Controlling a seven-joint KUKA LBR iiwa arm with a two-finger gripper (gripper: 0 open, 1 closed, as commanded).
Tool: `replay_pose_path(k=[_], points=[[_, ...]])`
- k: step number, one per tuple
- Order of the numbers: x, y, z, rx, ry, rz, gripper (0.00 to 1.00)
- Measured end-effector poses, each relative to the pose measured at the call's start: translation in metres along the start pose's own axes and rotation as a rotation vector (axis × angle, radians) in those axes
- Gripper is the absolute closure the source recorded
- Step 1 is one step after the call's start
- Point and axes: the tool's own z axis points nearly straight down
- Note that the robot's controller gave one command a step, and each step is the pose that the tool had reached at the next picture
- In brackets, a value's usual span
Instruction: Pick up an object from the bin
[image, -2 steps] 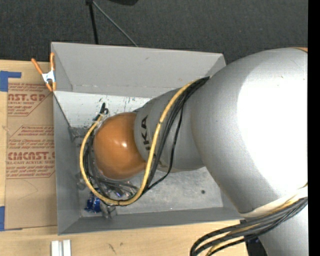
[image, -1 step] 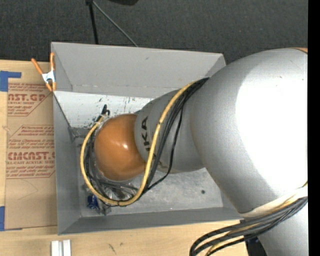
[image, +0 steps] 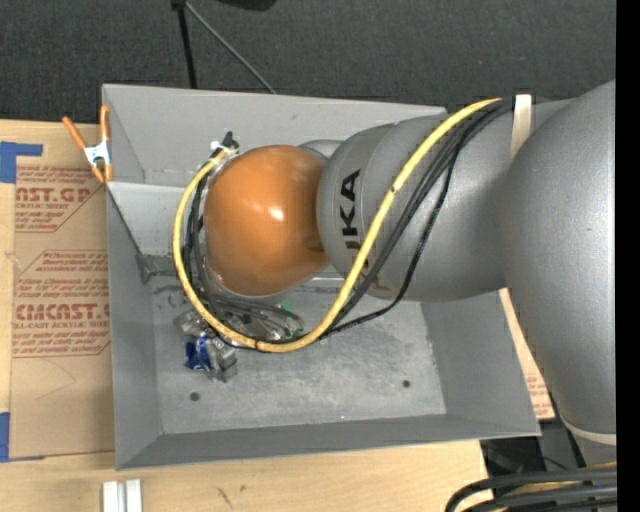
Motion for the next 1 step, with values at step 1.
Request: replay_pose_path(k=[1], points=[[-0.0178, -0.0225, -0.1033, -0.002, 0.001, -0.546, 1.00]])
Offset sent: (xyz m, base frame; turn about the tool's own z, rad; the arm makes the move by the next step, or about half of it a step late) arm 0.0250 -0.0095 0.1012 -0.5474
